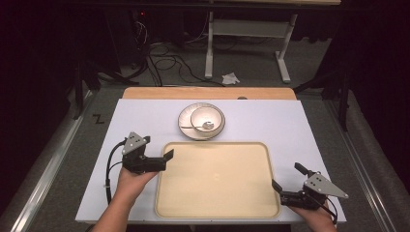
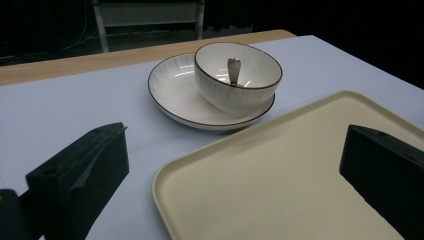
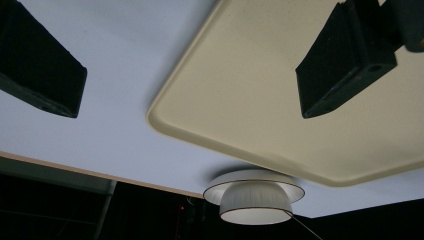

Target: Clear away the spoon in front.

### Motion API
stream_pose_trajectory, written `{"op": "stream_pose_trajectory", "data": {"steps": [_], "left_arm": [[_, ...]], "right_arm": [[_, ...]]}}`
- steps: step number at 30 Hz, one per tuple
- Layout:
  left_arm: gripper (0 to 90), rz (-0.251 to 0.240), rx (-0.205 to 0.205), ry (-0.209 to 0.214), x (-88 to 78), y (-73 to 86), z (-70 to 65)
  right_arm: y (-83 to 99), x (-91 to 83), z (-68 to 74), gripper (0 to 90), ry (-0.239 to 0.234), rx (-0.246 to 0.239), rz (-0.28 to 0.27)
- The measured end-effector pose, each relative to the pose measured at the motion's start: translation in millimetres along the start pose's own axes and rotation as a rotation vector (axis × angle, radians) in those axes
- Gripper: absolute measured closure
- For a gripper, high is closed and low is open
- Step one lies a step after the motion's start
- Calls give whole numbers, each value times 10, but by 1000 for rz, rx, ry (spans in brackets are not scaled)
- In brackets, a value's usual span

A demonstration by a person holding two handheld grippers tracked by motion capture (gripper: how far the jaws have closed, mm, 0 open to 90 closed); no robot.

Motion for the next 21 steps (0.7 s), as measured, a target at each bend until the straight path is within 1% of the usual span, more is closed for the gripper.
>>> {"op": "stream_pose_trajectory", "data": {"steps": [1,3,7,11,12,13,16,19,20,21], "left_arm": [[1,4,-1,1,21,-18,6],[3,12,-6,6,83,-70,23],[4,13,-12,9,133,-127,41],[4,28,-3,8,227,-219,62],[4,28,-3,8,227,-219,62],[4,33,0,8,269,-256,69],[4,40,2,5,310,-293,83],[4,42,-1,9,363,-355,95],[4,38,-12,17,395,-395,95],[4,38,-12,17,395,-395,95]], "right_arm": [[4,-2,1,4,2,6,4],[7,3,-7,4,2,2,2],[11,7,-16,4,-3,2,1],[20,14,-24,4,0,10,7],[20,14,-24,4,0,10,7],[21,20,-31,4,0,8,6],[24,21,-33,4,1,12,9],[24,20,-34,4,0,9,7],[24,20,-34,4,-1,8,7],[24,20,-34,4,-1,8,7]]}}
Point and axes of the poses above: each handheld gripper's, and its own axes: x roughly forward along the jaws, y roughly out of its underside, z roughly to its left, the point moved 5 cm from there along x, roughly forward along the jaws, and after that the axes turned 8 degrees about y, right-handed, at the moved point
